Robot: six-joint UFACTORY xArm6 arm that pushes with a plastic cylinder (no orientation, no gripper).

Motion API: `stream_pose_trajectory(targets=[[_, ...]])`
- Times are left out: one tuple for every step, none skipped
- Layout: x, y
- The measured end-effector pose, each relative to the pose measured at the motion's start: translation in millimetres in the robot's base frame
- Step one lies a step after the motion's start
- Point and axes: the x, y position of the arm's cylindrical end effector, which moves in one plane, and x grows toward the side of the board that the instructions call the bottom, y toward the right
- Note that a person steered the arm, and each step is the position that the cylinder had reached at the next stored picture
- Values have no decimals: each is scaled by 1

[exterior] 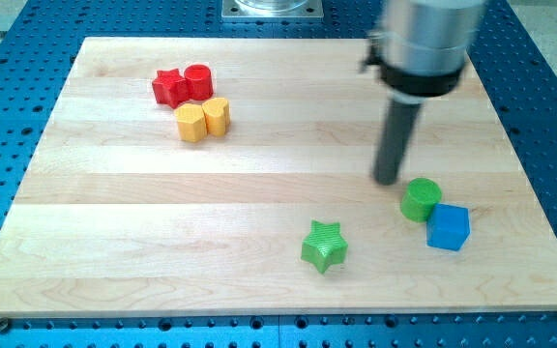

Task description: Move the green blocks away from the blue cube

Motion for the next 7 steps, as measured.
stream_pose_trajectory(targets=[[12,40],[38,-37],[56,-109],[57,-110],[22,-52],[39,-23],[71,-20]])
